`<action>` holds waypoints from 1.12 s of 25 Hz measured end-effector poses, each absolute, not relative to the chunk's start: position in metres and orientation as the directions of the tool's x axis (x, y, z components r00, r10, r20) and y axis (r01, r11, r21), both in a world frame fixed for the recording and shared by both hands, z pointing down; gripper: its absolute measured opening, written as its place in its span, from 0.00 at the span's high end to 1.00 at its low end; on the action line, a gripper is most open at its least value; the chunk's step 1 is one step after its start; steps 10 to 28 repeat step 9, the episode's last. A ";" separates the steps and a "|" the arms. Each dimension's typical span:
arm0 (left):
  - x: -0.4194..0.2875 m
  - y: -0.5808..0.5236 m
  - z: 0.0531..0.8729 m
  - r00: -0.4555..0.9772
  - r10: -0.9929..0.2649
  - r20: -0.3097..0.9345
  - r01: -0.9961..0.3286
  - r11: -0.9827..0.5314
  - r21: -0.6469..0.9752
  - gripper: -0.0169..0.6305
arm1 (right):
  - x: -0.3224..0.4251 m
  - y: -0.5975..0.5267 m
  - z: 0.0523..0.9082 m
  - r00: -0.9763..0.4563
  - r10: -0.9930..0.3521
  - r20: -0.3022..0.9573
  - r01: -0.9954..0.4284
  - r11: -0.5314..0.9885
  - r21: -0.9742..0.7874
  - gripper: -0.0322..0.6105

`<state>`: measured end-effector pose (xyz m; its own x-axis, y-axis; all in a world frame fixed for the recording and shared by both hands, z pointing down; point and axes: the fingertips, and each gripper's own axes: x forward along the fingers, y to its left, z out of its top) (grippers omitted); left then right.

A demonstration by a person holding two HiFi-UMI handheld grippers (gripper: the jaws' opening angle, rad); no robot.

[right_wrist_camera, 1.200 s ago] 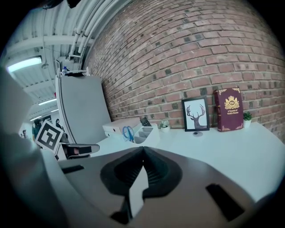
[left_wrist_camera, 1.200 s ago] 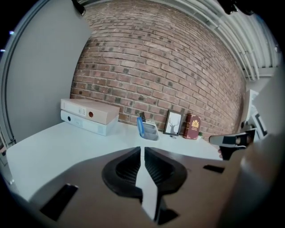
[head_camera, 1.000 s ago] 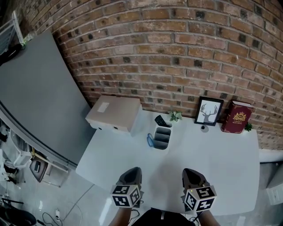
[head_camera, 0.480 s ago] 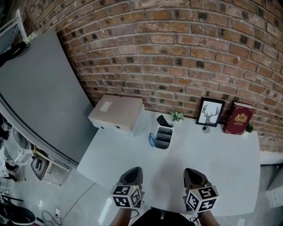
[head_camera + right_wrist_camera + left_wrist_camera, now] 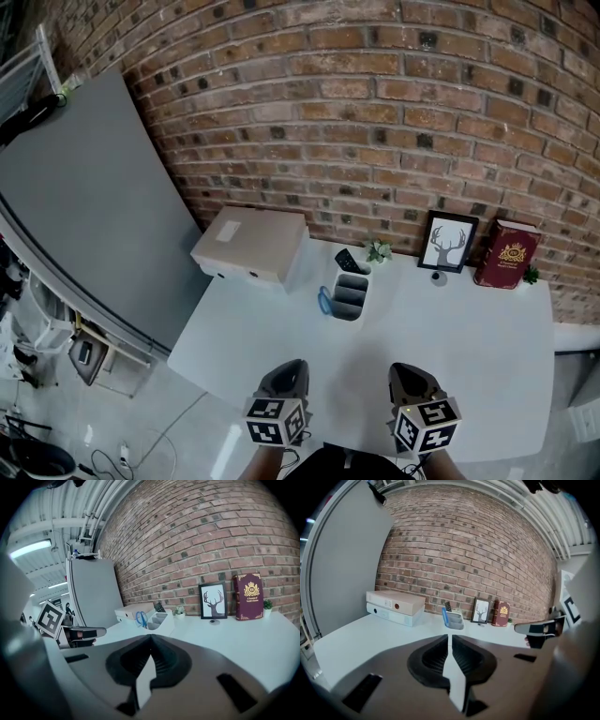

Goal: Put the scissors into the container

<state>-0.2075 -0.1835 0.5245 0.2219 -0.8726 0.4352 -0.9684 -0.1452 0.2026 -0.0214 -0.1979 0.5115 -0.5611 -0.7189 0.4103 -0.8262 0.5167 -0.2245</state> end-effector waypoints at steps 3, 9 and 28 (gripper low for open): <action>-0.204 -0.183 0.525 0.235 -0.868 0.437 -0.966 -0.160 0.201 0.93 | -0.023 -0.196 0.511 -0.562 -0.721 0.405 -0.826 0.517 -0.225 0.95; -0.203 -0.182 0.526 0.235 -0.867 0.439 -0.965 -0.156 0.210 0.93 | -0.026 -0.193 0.508 -0.577 -0.717 0.392 -0.816 0.531 -0.229 0.95; -0.203 -0.182 0.526 0.235 -0.867 0.439 -0.965 -0.156 0.210 0.93 | -0.026 -0.193 0.508 -0.577 -0.717 0.392 -0.816 0.531 -0.229 0.95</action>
